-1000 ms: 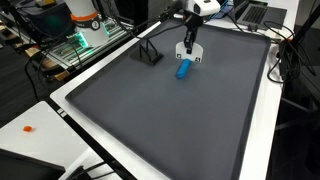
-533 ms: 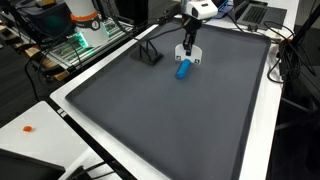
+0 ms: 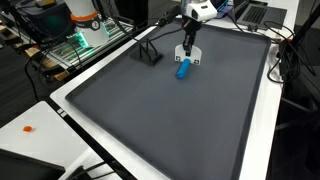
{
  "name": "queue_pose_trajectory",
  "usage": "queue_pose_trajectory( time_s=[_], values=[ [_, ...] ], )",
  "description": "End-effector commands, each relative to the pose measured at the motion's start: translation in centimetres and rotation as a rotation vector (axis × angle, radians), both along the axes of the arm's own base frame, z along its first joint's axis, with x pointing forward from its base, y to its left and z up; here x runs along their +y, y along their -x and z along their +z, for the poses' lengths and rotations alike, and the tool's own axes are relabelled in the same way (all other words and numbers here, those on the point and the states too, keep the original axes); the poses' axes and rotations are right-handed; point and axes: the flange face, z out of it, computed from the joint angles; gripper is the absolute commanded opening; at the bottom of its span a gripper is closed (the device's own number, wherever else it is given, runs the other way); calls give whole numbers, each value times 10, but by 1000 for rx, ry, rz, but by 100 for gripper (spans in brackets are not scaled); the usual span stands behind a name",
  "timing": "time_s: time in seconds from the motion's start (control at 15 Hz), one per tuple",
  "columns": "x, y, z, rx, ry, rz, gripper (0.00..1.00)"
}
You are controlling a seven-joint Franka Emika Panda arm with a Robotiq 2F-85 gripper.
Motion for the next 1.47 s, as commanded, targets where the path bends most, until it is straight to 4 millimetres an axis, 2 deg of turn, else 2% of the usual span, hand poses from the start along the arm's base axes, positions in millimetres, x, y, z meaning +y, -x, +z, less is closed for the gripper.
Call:
queue_pose_trajectory(
  time_s=[0.0, 0.87, 1.4],
  values=[
    [15, 13, -18, 59, -41, 11, 1],
    [29, 11, 9, 58, -24, 0, 1],
    [22, 0, 44, 15, -14, -4, 1]
  ],
)
